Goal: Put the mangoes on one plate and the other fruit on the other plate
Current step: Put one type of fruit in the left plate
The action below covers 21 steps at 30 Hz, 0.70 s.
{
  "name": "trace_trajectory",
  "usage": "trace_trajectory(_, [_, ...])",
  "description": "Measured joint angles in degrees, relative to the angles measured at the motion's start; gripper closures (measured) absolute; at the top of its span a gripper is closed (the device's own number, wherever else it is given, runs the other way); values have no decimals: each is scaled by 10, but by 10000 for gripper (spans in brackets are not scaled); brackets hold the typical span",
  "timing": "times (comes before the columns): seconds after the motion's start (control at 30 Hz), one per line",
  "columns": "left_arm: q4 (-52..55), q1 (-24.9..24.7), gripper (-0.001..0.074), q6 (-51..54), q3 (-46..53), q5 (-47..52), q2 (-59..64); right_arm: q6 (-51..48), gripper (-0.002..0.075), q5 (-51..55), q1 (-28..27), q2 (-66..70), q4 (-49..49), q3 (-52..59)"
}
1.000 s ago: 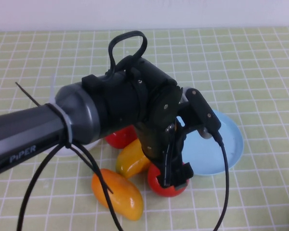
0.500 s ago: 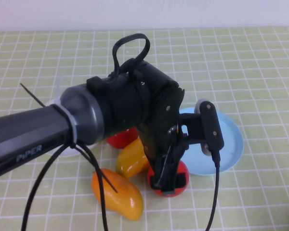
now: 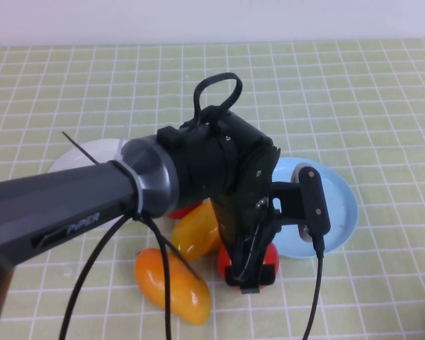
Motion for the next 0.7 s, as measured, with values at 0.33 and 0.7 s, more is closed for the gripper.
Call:
trace_trajectory(0.33, [-1, 0, 66, -6, -4, -6, 8, 0, 743, 0, 0, 0, 0, 0])
trace_trajectory(0.7, [-1, 0, 158, -26, -4, -2, 8, 0, 743, 0, 0, 0, 0, 0])
